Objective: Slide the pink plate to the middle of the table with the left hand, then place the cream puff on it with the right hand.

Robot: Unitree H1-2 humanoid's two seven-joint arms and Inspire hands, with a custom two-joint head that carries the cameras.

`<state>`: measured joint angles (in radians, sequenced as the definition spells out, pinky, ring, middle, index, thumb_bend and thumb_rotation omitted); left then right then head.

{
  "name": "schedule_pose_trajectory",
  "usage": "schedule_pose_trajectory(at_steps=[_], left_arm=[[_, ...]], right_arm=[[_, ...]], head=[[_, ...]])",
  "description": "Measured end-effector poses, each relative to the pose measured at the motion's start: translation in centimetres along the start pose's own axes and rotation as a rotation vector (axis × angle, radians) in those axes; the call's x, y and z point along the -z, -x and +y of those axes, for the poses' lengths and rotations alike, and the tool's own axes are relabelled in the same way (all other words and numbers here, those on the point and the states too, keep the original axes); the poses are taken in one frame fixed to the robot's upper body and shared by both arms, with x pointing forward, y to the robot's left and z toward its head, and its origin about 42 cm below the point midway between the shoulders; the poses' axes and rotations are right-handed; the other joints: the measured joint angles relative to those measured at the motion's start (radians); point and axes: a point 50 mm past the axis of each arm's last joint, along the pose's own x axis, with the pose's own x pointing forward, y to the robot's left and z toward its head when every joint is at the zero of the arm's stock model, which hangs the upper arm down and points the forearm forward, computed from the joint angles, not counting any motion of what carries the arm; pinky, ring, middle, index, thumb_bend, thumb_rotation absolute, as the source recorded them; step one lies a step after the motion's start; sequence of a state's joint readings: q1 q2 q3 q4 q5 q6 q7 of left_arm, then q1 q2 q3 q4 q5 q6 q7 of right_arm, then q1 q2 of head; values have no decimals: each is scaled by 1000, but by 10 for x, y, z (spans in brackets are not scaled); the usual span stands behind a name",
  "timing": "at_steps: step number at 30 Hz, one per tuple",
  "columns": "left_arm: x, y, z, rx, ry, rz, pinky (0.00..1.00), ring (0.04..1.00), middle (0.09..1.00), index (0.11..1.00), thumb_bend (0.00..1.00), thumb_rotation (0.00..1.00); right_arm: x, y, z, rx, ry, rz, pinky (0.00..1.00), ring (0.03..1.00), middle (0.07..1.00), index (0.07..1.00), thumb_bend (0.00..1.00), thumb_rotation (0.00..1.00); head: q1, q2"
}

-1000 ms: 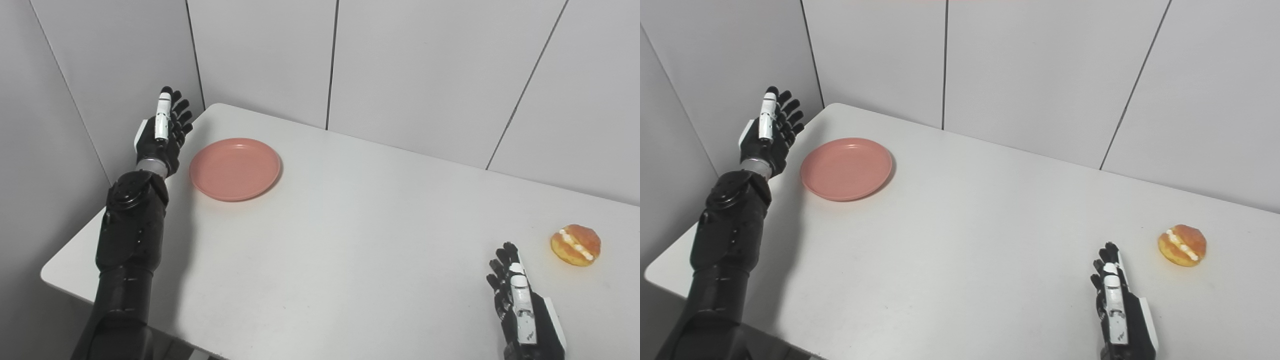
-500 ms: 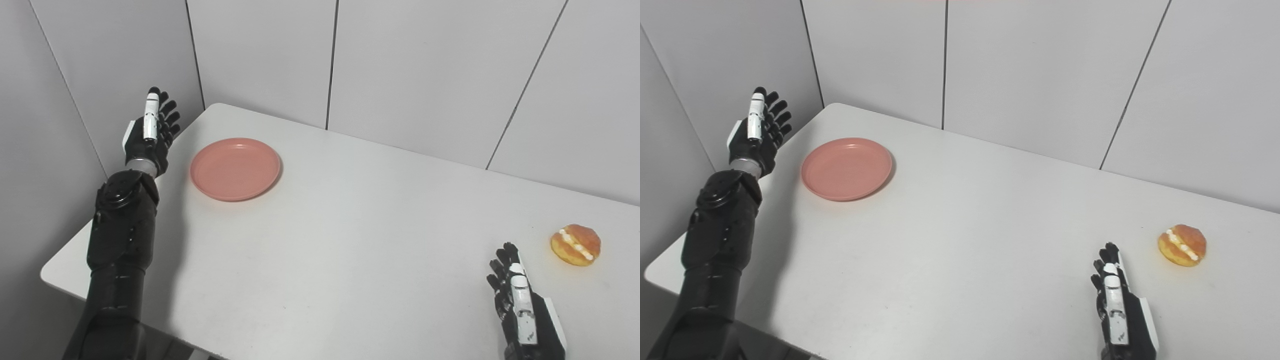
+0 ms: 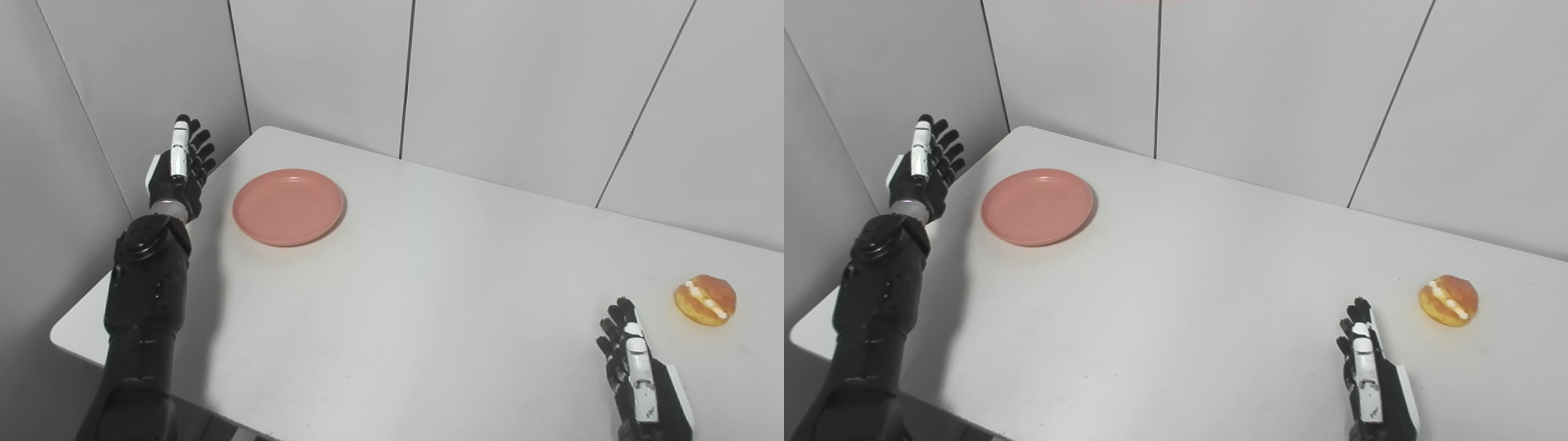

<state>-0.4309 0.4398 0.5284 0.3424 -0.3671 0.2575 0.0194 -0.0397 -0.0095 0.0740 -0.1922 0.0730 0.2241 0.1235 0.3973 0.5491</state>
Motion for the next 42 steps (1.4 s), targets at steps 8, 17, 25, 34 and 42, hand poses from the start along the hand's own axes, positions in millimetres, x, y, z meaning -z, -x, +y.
schedule_pose_trajectory(at_steps=[8,17,25,34,42], left_arm=[[8,0,0,0,2,20,963,951,949,927,380,1000],[26,-2,2,-11,-9,49,945,938,933,912,366,1000],[47,-4,10,-42,4,96,958,942,937,915,353,1000],[55,-6,13,-39,12,104,953,958,954,933,354,1000],[58,-6,13,-18,26,96,935,941,941,933,350,1000]], right_arm=[[0,0,-2,-2,1,0,1000,1000,1000,1000,246,1000],[0,0,-1,-2,6,1,1000,1000,1000,1000,251,1000],[0,0,-1,-2,7,1,1000,1000,1000,1000,243,1000],[0,0,-1,-2,6,1,1000,1000,1000,1000,242,1000],[0,0,-1,-3,6,1,1000,1000,1000,1000,243,1000]], head=[[0,3],[-3,3],[-3,3],[-6,0],[-9,-2]])
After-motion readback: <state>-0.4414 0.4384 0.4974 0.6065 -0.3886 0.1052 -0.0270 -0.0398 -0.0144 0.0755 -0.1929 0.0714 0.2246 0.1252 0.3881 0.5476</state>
